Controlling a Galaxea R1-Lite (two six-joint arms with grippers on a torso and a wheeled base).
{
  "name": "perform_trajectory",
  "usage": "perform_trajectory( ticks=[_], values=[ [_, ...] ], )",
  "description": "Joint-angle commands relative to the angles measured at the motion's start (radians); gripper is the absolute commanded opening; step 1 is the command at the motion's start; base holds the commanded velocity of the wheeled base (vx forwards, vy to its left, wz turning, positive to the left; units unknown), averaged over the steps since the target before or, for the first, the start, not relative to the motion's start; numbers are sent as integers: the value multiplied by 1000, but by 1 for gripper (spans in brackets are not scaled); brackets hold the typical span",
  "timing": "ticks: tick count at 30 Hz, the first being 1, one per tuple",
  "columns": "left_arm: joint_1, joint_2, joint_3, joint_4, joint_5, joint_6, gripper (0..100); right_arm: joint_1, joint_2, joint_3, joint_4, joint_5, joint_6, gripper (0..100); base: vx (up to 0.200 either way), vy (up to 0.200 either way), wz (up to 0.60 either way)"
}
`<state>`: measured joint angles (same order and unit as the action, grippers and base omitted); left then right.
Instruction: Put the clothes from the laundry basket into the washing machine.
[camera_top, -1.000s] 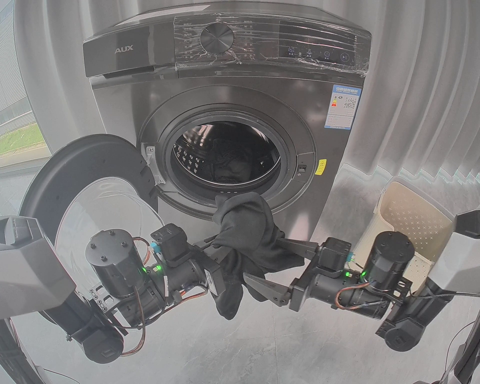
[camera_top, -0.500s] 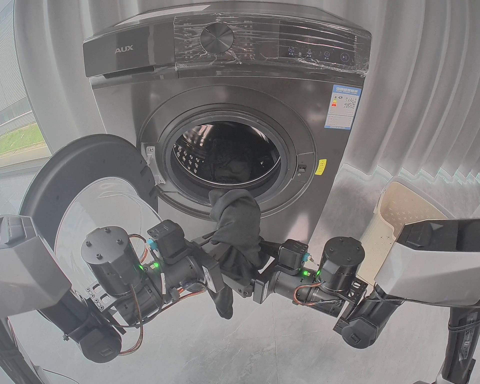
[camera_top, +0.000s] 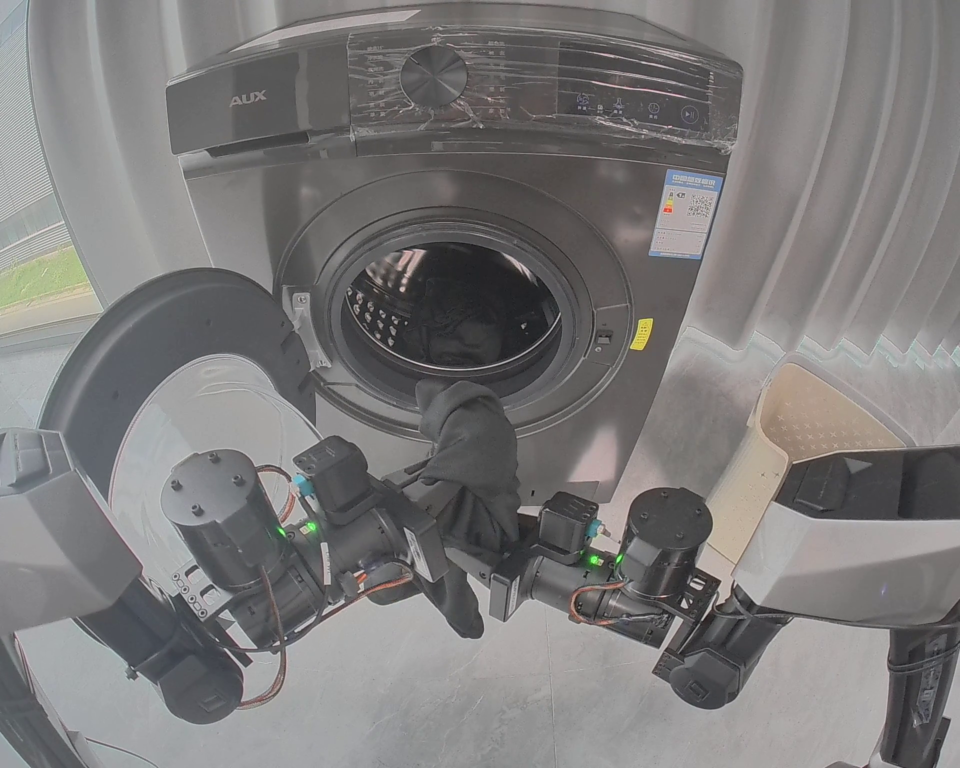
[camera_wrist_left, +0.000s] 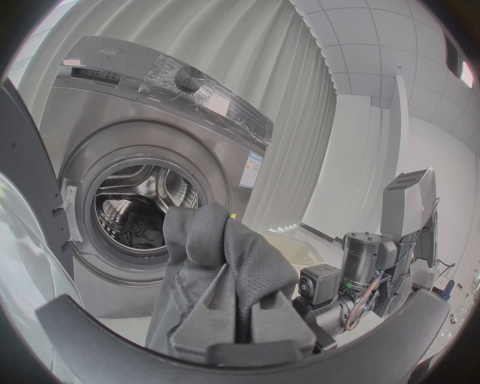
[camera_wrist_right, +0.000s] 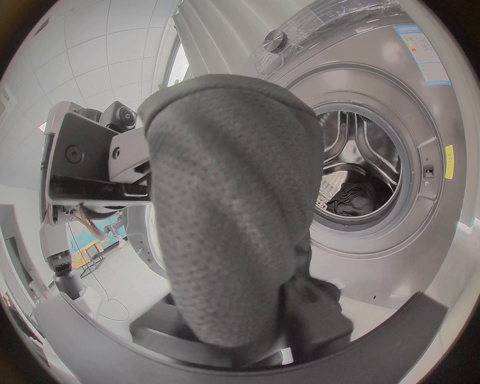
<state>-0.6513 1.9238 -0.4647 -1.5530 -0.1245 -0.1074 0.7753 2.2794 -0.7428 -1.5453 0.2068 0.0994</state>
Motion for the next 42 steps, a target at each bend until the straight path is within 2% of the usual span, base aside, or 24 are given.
perform_trajectory(
  ticks=[1,4,10,11,16,20,24,27,32,33,35,37,38,39,41,42],
  values=[
    [4,1,-2,-4,-1,0,0,15,-18,14,-2,0,0,0,0,0,0],
    [4,1,0,-4,0,-1,0,18,-41,33,-2,0,0,0,0,0,0],
    [5,-2,9,-4,-7,-26,0,24,-104,89,-2,0,0,0,0,0,0],
    [7,-3,4,-4,-9,-35,100,22,-113,100,-2,0,0,0,0,0,0],
    [5,-19,9,-2,-9,-80,100,1,-164,174,-4,2,2,0,0,0,0],
    [5,-19,11,-2,-9,-84,100,-54,-225,244,-4,11,2,0,0,0,0],
    [5,-28,12,-4,-15,-84,100,-97,-291,270,-2,25,0,0,0,0,0],
    [7,-45,31,-4,-43,-84,100,-117,-325,287,-2,42,0,0,0,0,0],
    [21,-55,92,-4,-153,-95,100,-125,-354,301,-2,63,2,0,0,0,0],
    [22,-55,93,-4,-162,-95,100,-125,-356,301,-2,65,2,0,0,0,0],
    [51,-52,104,-4,-233,-98,100,-123,-366,303,-1,66,2,0,0,0,0],
    [67,-52,109,-4,-268,-106,100,-123,-370,303,-1,68,2,0,0,0,0],
    [93,-55,123,-4,-330,-118,100,-123,-373,303,-1,69,3,0,0,0,0],
    [105,-54,127,-4,-371,-121,100,-120,-377,303,-1,69,6,0,0,0,0],
    [139,-46,123,-4,-458,-115,100,-111,-380,304,-2,69,23,0,0,0,0],
    [142,-45,121,-4,-468,-113,100,-111,-380,306,-2,69,25,0,0,0,0]
  ],
)
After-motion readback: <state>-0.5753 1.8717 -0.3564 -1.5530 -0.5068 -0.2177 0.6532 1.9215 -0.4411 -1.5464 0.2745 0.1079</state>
